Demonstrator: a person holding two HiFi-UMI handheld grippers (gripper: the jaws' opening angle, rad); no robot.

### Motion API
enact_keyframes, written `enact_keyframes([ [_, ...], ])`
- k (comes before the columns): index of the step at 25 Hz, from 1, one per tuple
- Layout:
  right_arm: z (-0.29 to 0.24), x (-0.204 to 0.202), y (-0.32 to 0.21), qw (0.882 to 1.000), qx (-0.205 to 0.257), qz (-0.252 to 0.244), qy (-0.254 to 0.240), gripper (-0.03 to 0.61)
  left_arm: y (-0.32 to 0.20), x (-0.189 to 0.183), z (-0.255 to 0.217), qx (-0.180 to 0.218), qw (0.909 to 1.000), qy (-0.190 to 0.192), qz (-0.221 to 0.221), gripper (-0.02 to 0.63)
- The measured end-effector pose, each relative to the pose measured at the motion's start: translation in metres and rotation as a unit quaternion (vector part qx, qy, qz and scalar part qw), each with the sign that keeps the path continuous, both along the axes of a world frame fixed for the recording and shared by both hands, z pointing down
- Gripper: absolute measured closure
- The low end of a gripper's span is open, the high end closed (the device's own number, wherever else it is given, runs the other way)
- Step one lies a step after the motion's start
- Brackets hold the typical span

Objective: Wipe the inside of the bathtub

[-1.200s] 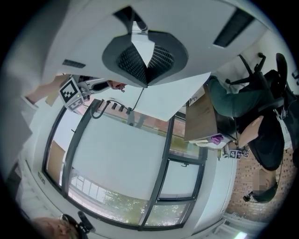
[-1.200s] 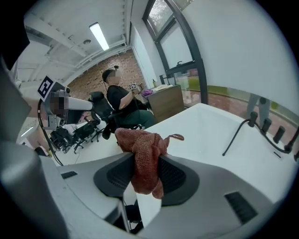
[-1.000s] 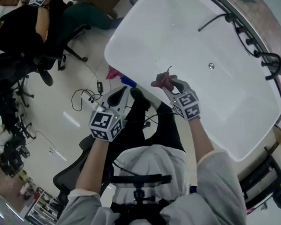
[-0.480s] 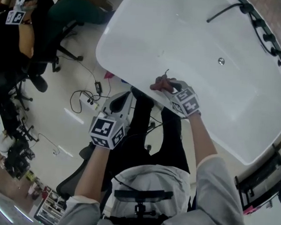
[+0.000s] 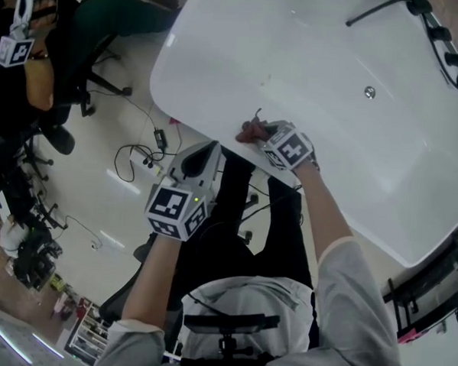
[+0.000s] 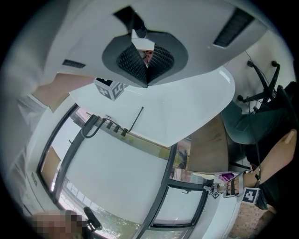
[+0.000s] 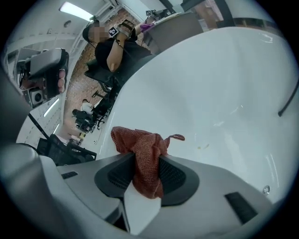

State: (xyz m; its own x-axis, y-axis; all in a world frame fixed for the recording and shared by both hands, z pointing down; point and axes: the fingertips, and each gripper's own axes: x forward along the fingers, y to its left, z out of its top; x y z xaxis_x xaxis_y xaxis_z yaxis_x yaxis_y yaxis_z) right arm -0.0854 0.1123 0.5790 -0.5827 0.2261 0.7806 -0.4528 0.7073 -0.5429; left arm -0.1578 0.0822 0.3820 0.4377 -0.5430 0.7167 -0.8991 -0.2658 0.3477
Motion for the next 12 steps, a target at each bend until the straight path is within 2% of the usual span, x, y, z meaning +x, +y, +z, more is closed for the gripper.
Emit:
enact_keyframes([
  [12, 0.028, -0.069, -0.042, 0.999, -0.036, -0.012, -0.021, 0.434, -0.012, -0.018, 0.027, -0.023, 0.9997, -0.001, -0.006, 0.606],
])
